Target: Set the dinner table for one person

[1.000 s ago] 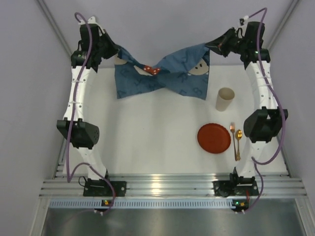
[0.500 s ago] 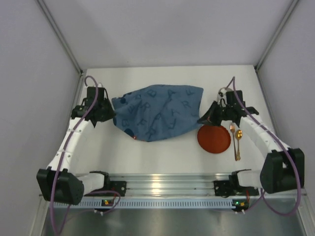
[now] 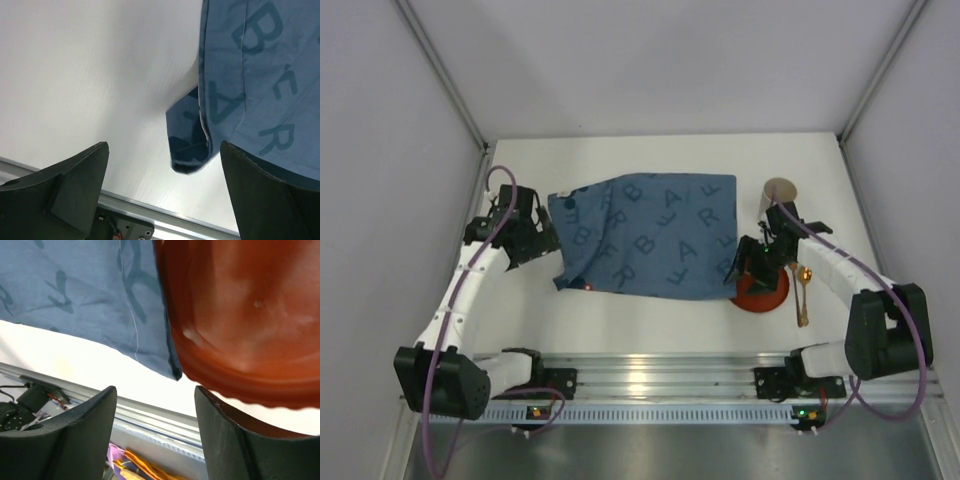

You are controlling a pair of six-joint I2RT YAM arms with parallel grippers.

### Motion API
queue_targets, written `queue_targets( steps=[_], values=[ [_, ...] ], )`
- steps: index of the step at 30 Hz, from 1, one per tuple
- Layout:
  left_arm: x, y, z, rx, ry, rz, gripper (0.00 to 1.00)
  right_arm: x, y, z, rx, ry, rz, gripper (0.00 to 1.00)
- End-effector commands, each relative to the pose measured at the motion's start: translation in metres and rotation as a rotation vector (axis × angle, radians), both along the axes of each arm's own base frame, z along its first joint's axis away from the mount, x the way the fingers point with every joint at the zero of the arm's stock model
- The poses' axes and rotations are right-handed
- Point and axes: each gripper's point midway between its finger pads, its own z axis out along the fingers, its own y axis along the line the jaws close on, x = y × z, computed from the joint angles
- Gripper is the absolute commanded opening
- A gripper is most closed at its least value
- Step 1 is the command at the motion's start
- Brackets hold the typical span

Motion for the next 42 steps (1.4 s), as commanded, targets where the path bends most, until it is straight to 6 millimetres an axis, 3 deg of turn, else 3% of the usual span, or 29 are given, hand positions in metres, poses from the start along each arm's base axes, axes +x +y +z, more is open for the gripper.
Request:
queue_targets(
  steps=[1, 4, 9, 13, 17, 18, 20, 21, 23, 24, 26, 27, 29, 30, 31, 32, 37, 39, 41, 42],
  values=[
    [0.004, 0.014, 0.029, 0.053, -0.081, 0.059, 0.98, 0.002, -0.004, 0.028, -0.038, -0.096, 0.045, 0.64],
    [0.019, 0.013, 0.031, 0.042, -0.135, 0.08, 0.96, 0.007, -0.005, 0.051, -0.051, -0.155, 0.067, 0.64],
    [0.045, -0.014, 0.001, -0.079, -0.142, 0.01, 0.93, 0.015, 0.005, 0.085, 0.01, -0.258, 0.098, 0.64],
    [0.066, -0.003, -0.031, -0.002, -0.083, 0.04, 0.93, 0.01, 0.007, 0.085, 0.02, -0.235, 0.097, 0.62],
    [0.108, -0.005, -0.053, 0.008, -0.082, -0.014, 0.93, 0.0, 0.005, 0.086, 0.012, -0.236, 0.094, 0.61],
    [0.118, -0.005, -0.069, 0.015, -0.058, -0.012, 0.93, -0.003, 0.004, 0.085, 0.008, -0.234, 0.095, 0.61],
    [0.139, 0.0, -0.07, 0.035, -0.067, 0.003, 0.92, -0.011, 0.001, 0.083, -0.003, -0.219, 0.094, 0.61],
    [0.145, 0.002, -0.086, 0.05, -0.036, 0.005, 0.91, -0.011, -0.001, 0.082, -0.012, -0.22, 0.09, 0.6],
    [0.165, 0.004, -0.086, 0.057, -0.052, 0.006, 0.91, -0.016, -0.003, 0.082, -0.02, -0.205, 0.08, 0.6],
    [0.17, 0.005, -0.098, 0.053, -0.03, 0.004, 0.91, -0.017, -0.004, 0.082, -0.025, -0.205, 0.076, 0.6],
    [0.191, 0.007, -0.095, 0.04, -0.064, 0.005, 0.91, -0.018, -0.005, 0.083, -0.029, -0.203, 0.065, 0.6],
    [0.196, 0.006, -0.105, 0.025, -0.046, 0.001, 0.91, -0.017, -0.006, 0.083, -0.034, -0.202, 0.061, 0.6],
    [0.214, 0.007, -0.102, 0.014, -0.073, -0.004, 0.88, -0.016, -0.008, 0.08, -0.055, -0.183, 0.058, 0.59],
    [0.217, 0.007, -0.116, 0.009, -0.047, -0.005, 0.86, -0.016, -0.009, 0.08, -0.062, -0.175, 0.056, 0.59],
    [0.226, 0.008, -0.112, 0.004, -0.06, -0.006, 0.81, -0.013, -0.009, 0.078, -0.07, -0.163, 0.062, 0.59],
    [0.228, 0.011, -0.126, 0.002, -0.031, -0.001, 0.77, -0.011, -0.009, 0.078, -0.073, -0.159, 0.061, 0.59],
    [0.246, 0.019, -0.14, 0.003, -0.016, -0.014, 0.57, 0.006, -0.004, 0.077, -0.069, -0.139, 0.051, 0.58],
    [0.248, 0.02, -0.15, -0.005, 0.001, -0.017, 0.42, 0.012, 0.0, 0.079, -0.06, -0.139, 0.047, 0.58],
    [0.253, 0.016, -0.151, -0.023, -0.003, -0.035, 0.1, 0.016, 0.003, 0.076, -0.062, -0.127, 0.054, 0.57],
    [0.254, 0.028, -0.149, -0.028, -0.009, -0.013, 0.02, 0.019, 0.003, 0.077, -0.063, -0.131, 0.058, 0.57]
  ],
)
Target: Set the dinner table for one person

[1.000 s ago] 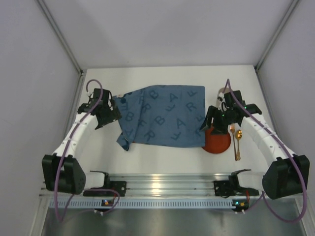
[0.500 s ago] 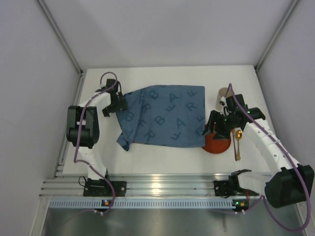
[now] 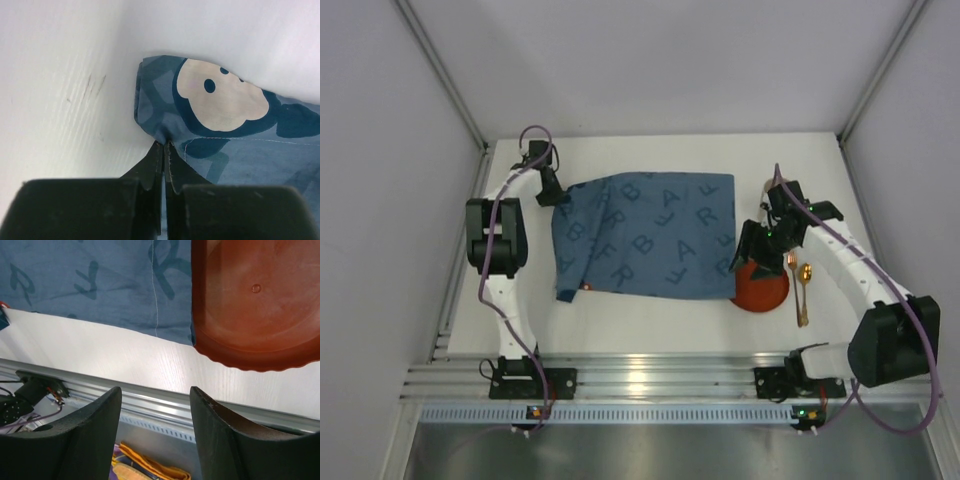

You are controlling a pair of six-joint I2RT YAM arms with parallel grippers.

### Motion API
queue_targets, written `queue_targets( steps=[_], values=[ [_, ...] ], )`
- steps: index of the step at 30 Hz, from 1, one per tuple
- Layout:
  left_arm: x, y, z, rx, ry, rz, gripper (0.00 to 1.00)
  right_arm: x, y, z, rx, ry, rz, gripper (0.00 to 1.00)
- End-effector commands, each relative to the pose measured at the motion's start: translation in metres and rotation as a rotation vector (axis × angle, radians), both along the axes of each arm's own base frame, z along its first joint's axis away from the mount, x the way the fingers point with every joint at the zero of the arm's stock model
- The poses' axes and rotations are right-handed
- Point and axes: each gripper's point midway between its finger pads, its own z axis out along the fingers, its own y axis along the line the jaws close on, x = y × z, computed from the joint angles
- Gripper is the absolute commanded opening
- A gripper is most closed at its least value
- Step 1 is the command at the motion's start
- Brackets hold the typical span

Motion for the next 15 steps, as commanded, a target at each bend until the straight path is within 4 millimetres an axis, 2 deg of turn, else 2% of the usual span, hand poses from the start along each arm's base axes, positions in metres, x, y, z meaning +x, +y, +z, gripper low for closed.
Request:
queue_targets(
  steps=[1, 3, 6, 9, 10, 11, 12, 14, 15],
  values=[
    [0.003, 0.013, -0.018, -0.026, 0.029, 0.0, 0.0, 0.017, 0.009, 0.011, 0.005, -0.039, 0.012, 0.57],
    [0.009, 0.018, -0.006, -0.017, -0.003, 0.006, 0.0, 0.019, 0.011, 0.01, 0.004, -0.035, 0.015, 0.57],
    [0.025, 0.042, 0.022, 0.017, -0.08, 0.052, 0.0, 0.021, 0.014, 0.006, 0.004, -0.024, 0.02, 0.56],
    [0.032, 0.069, 0.031, 0.04, -0.107, 0.135, 0.0, 0.022, 0.017, 0.004, 0.007, -0.023, 0.027, 0.56],
    [0.035, 0.085, 0.037, 0.044, -0.121, 0.174, 0.0, 0.023, 0.019, 0.004, 0.01, -0.021, 0.034, 0.56],
    [0.036, 0.09, 0.033, 0.033, -0.117, 0.187, 0.0, 0.024, 0.019, 0.004, 0.009, -0.022, 0.034, 0.56],
    [0.044, 0.096, 0.04, 0.023, -0.142, 0.187, 0.0, 0.025, 0.02, 0.004, 0.008, -0.022, 0.037, 0.55],
    [0.044, 0.108, 0.03, 0.021, -0.107, 0.198, 0.18, 0.028, 0.021, 0.004, 0.009, -0.029, 0.043, 0.55],
    [0.048, 0.107, 0.032, 0.011, -0.11, 0.183, 0.37, 0.028, 0.022, 0.004, 0.011, -0.027, 0.047, 0.55]
  ],
)
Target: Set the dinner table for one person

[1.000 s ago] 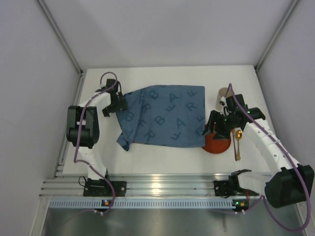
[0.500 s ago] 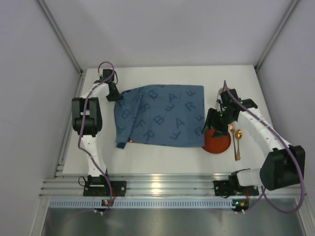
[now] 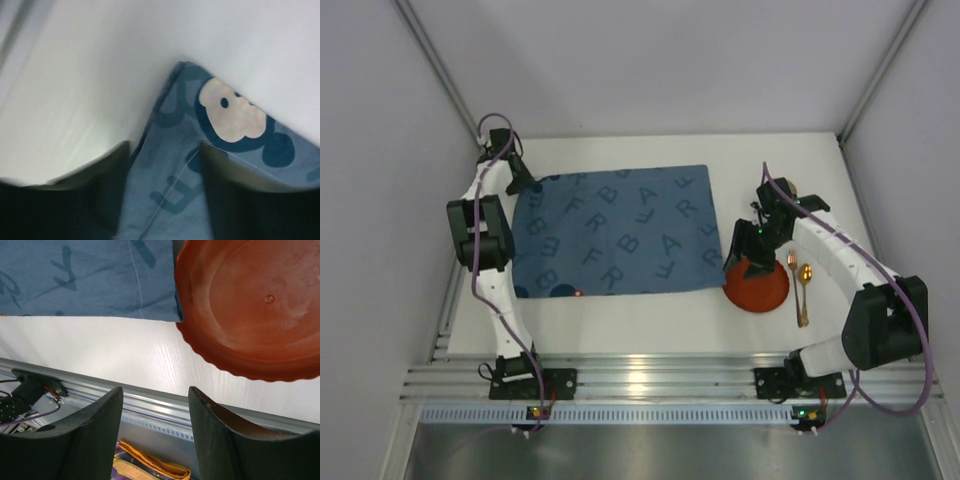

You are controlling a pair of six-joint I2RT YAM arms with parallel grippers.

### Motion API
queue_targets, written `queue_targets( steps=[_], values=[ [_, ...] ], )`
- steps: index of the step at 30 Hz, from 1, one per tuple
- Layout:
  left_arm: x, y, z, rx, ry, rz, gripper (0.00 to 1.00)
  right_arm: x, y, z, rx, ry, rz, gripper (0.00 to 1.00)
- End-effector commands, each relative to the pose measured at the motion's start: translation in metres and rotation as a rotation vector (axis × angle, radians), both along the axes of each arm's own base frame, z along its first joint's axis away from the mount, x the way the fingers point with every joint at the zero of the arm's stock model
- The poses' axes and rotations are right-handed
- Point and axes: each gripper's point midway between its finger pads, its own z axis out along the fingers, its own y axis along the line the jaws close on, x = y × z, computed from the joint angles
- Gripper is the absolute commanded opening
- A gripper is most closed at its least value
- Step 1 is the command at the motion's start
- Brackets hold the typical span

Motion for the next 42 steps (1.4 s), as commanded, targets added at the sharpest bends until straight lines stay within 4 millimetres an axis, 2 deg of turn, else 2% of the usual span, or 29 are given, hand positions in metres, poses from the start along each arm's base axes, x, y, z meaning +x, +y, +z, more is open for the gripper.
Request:
queue_targets(
  steps=[1, 3, 4, 5, 6, 8, 10, 11, 12, 13, 14, 15, 16, 17, 18, 19, 20, 21, 22, 23, 24, 25, 26, 27, 29, 31, 33, 36, 42],
  values=[
    [0.012, 0.025, 0.011, 0.014, -0.021, 0.04, 0.73, 0.019, 0.011, 0.013, 0.025, -0.077, 0.021, 0.55],
    [0.007, 0.027, 0.013, 0.016, -0.02, 0.051, 0.98, 0.02, 0.012, 0.012, 0.029, -0.078, 0.028, 0.55],
    [0.003, 0.033, 0.016, 0.033, -0.02, 0.075, 0.98, 0.02, 0.014, 0.011, 0.028, -0.074, 0.033, 0.55],
    [0.003, 0.032, 0.027, 0.035, -0.046, 0.077, 0.98, 0.02, 0.015, 0.011, 0.031, -0.073, 0.037, 0.55],
    [-0.005, 0.03, 0.02, 0.026, -0.028, 0.078, 0.98, 0.021, 0.017, 0.011, 0.033, -0.077, 0.042, 0.55],
    [-0.012, 0.023, 0.03, 0.004, -0.044, 0.068, 0.98, 0.022, 0.018, 0.011, 0.035, -0.086, 0.049, 0.55],
    [-0.029, 0.013, 0.022, -0.037, -0.005, 0.069, 0.98, 0.024, 0.017, 0.012, 0.026, -0.098, 0.046, 0.55],
    [-0.035, 0.011, 0.032, -0.049, -0.017, 0.07, 0.98, 0.025, 0.015, 0.012, 0.018, -0.107, 0.047, 0.56],
    [-0.05, 0.005, 0.02, -0.071, 0.017, 0.084, 0.98, 0.025, 0.013, 0.014, 0.008, -0.114, 0.044, 0.56],
    [-0.056, 0.001, 0.035, -0.076, -0.015, 0.082, 0.98, 0.027, 0.007, 0.012, -0.025, -0.125, 0.036, 0.57],
    [-0.062, -0.008, 0.035, -0.102, -0.02, 0.063, 0.98, 0.027, 0.004, 0.012, -0.039, -0.129, 0.032, 0.57],
    [-0.077, -0.018, 0.023, -0.12, 0.001, 0.054, 0.98, 0.026, 0.001, 0.013, -0.05, -0.137, 0.025, 0.57],
    [-0.082, -0.025, 0.033, -0.13, -0.019, 0.037, 0.98, 0.027, -0.008, 0.01, -0.092, -0.143, 0.006, 0.57],
    [-0.089, -0.034, 0.032, -0.14, -0.011, 0.016, 0.98, 0.026, -0.014, 0.007, -0.122, -0.135, -0.015, 0.57],
    [-0.101, -0.041, 0.024, -0.135, 0.02, 0.003, 0.97, 0.02, -0.023, 0.005, -0.162, -0.116, -0.036, 0.57],
    [-0.107, -0.056, 0.029, -0.133, 0.021, -0.031, 0.97, 0.021, -0.04, 0.001, -0.228, -0.116, -0.082, 0.57],
    [-0.112, -0.064, 0.029, -0.135, 0.028, -0.047, 0.97, 0.013, -0.049, -0.008, -0.259, -0.085, -0.123, 0.56],
    [-0.123, -0.073, 0.021, -0.139, 0.053, -0.059, 0.97, 0.011, -0.06, -0.007, -0.273, -0.091, -0.173, 0.55],
    [-0.128, -0.091, 0.021, -0.144, 0.06, -0.098, 0.96, 0.008, -0.07, -0.01, -0.295, -0.094, -0.211, 0.55],
    [-0.134, -0.098, 0.028, -0.143, 0.052, -0.11, 0.96, -0.003, -0.076, -0.022, -0.299, -0.062, -0.25, 0.55],
    [-0.141, -0.102, 0.025, -0.148, 0.065, -0.106, 0.96, -0.002, -0.08, -0.022, -0.279, -0.095, -0.29, 0.55],
    [-0.146, -0.127, 0.027, -0.154, 0.068, -0.163, 0.96, -0.003, -0.089, -0.027, -0.268, -0.087, -0.347, 0.55],
    [-0.151, -0.136, 0.033, -0.158, 0.061, -0.181, 0.96, -0.013, -0.09, -0.04, -0.247, -0.046, -0.377, 0.54],
    [-0.156, -0.154, 0.035, -0.162, 0.066, -0.217, 0.96, -0.01, -0.098, -0.044, -0.234, -0.054, -0.428, 0.54],
    [-0.166, -0.171, 0.041, -0.159, 0.077, -0.254, 0.96, -0.019, -0.103, -0.06, -0.231, -0.014, -0.474, 0.53],
    [-0.174, -0.194, 0.05, -0.156, 0.07, -0.312, 0.95, -0.016, -0.112, -0.067, -0.225, -0.018, -0.531, 0.53],
    [-0.185, -0.209, 0.053, -0.15, 0.083, -0.351, 0.95, -0.014, -0.116, -0.072, -0.227, -0.025, -0.551, 0.53],
    [-0.199, -0.222, 0.057, -0.156, 0.094, -0.391, 0.95, -0.009, -0.122, -0.075, -0.247, -0.031, -0.568, 0.52],
    [-0.217, -0.223, 0.062, -0.137, 0.115, -0.433, 0.95, -0.003, -0.135, -0.086, -0.312, -0.045, -0.598, 0.48]
  ],
)
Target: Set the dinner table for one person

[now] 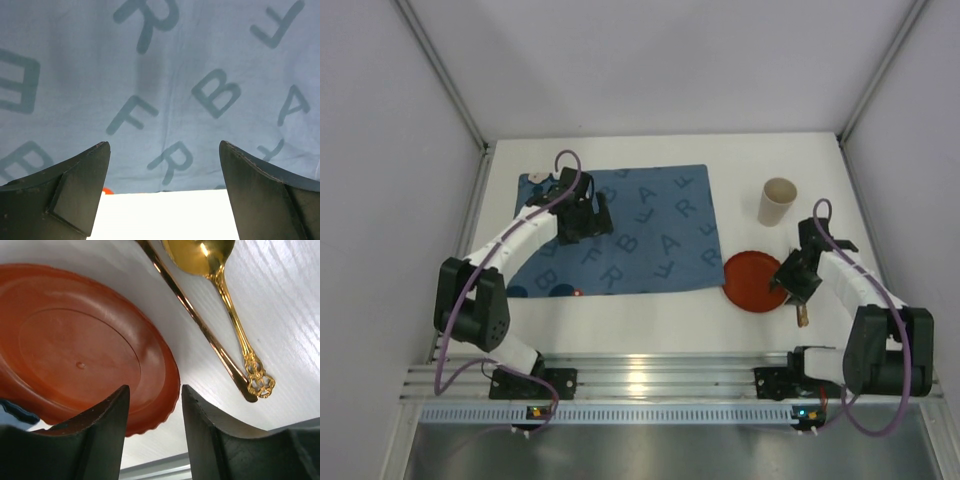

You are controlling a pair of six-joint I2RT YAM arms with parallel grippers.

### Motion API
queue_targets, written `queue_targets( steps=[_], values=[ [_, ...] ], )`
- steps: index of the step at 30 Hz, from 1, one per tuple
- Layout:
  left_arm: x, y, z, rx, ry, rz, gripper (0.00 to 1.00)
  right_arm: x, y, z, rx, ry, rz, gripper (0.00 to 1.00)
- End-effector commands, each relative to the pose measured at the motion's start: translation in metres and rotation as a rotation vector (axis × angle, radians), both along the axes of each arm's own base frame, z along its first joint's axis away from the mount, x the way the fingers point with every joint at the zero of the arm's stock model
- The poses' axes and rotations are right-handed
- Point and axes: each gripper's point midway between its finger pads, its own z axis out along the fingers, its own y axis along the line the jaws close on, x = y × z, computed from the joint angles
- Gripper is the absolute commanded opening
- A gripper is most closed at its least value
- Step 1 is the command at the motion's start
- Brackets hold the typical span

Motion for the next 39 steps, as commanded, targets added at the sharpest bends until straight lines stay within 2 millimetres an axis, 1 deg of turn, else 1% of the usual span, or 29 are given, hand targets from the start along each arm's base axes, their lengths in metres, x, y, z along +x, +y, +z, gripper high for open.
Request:
queue_targets(
  steps=[1, 4, 5, 7, 8, 10, 11, 12, 15, 16, 17, 18, 19, 21, 22, 23, 25, 28, 29, 30, 31, 32, 33, 34, 35, 36, 37, 38, 39],
  values=[
    [-0.017, 0.006, 0.008, 0.02, 0.014, -0.014, 0.95, 0.018, -0.015, -0.006, -0.062, -0.052, -0.044, 0.46],
    [-0.021, 0.009, 0.012, 0.033, 0.01, -0.023, 0.95, 0.015, -0.018, -0.019, -0.078, -0.031, -0.047, 0.43],
    [-0.023, 0.01, 0.012, 0.04, 0.015, -0.029, 0.95, 0.014, -0.018, -0.023, -0.079, -0.034, -0.049, 0.37],
    [-0.024, 0.011, 0.012, 0.044, 0.017, -0.037, 0.95, 0.012, -0.019, -0.028, -0.083, -0.028, -0.053, 0.3],
    [-0.024, 0.011, 0.012, 0.045, 0.015, -0.043, 0.95, 0.012, -0.019, -0.031, -0.084, -0.028, -0.053, 0.21],
    [-0.025, 0.009, 0.011, 0.038, 0.024, -0.054, 0.95, 0.01, -0.021, -0.033, -0.096, -0.017, -0.048, 0.1],
    [-0.024, 0.007, 0.012, 0.031, 0.023, -0.06, 0.95, 0.01, -0.022, -0.032, -0.101, -0.019, -0.049, 0.01],
    [-0.023, 0.005, 0.011, 0.026, 0.028, -0.065, 0.95, 0.01, -0.023, -0.03, -0.105, -0.019, -0.045, 0.0],
    [-0.02, -0.007, 0.007, 0.017, 0.037, -0.099, 0.95, 0.014, -0.03, -0.008, -0.148, -0.051, -0.047, 0.0],
    [-0.02, -0.009, 0.005, 0.02, 0.041, -0.107, 0.95, 0.014, -0.037, 0.001, -0.188, -0.061, -0.054, 0.0],
    [-0.019, -0.016, 0.005, 0.021, 0.039, -0.124, 0.95, 0.016, -0.043, 0.022, -0.215, -0.089, -0.062, 0.0],
    [-0.017, -0.02, -0.003, 0.026, 0.057, -0.131, 0.95, 0.017, -0.048, 0.033, -0.243, -0.105, -0.073, 0.0],
    [-0.017, -0.023, -0.006, 0.027, 0.063, -0.134, 0.95, 0.024, -0.057, 0.053, -0.294, -0.143, -0.088, 0.0],
    [-0.014, -0.034, -0.009, 0.025, 0.063, -0.144, 0.94, 0.019, -0.064, 0.076, -0.335, -0.159, -0.096, 0.0],
    [-0.013, -0.037, -0.01, 0.026, 0.059, -0.143, 0.94, 0.027, -0.065, 0.095, -0.341, -0.203, -0.099, 0.0],
    [-0.012, -0.042, -0.009, 0.021, 0.053, -0.14, 0.94, 0.024, -0.064, 0.105, -0.338, -0.213, -0.096, 0.0],
    [-0.008, -0.045, -0.005, 0.007, 0.036, -0.128, 0.94, 0.034, -0.055, 0.129, -0.292, -0.284, -0.082, 0.0],
    [-0.003, -0.044, 0.008, 0.004, 0.0, -0.101, 0.94, 0.048, -0.026, 0.155, -0.179, -0.38, -0.042, 0.0],
    [0.0, -0.043, 0.018, 0.003, -0.023, -0.092, 0.94, 0.054, -0.008, 0.161, -0.142, -0.414, 0.003, 0.0],
    [0.003, -0.038, 0.024, 0.022, -0.041, -0.074, 0.94, 0.059, 0.019, 0.167, -0.078, -0.444, 0.076, 0.0],
    [0.003, -0.036, 0.028, 0.031, -0.049, -0.066, 0.94, 0.065, 0.036, 0.174, -0.033, -0.478, 0.109, 0.0],
    [0.004, -0.032, 0.036, 0.042, -0.062, -0.053, 0.94, 0.074, 0.067, 0.18, 0.017, -0.522, 0.192, 0.0],
    [0.004, -0.025, 0.046, 0.061, -0.087, -0.032, 0.95, 0.078, 0.087, 0.183, 0.061, -0.538, 0.24, 0.0],
    [0.004, -0.02, 0.052, 0.074, -0.103, -0.012, 0.95, 0.091, 0.106, 0.196, 0.103, -0.6, 0.272, 0.0],
    [0.002, -0.016, 0.057, 0.08, -0.113, 0.013, 0.95, 0.099, 0.124, 0.189, 0.125, -0.581, 0.31, 0.0],
    [-0.002, -0.005, 0.066, 0.105, -0.132, 0.051, 0.95, 0.099, 0.148, 0.188, 0.152, -0.58, 0.367, 0.0],
    [-0.005, 0.0, 0.071, 0.109, -0.14, 0.071, 0.95, 0.107, 0.162, 0.198, 0.167, -0.603, 0.393, 0.0],
    [-0.009, 0.004, 0.074, 0.108, -0.143, 0.098, 0.96, 0.115, 0.184, 0.184, 0.171, -0.57, 0.436, 0.0],
    [-0.017, 0.011, 0.084, 0.11, -0.159, 0.122, 0.96, 0.121, 0.195, 0.18, 0.172, -0.562, 0.463, 0.0]
  ],
)
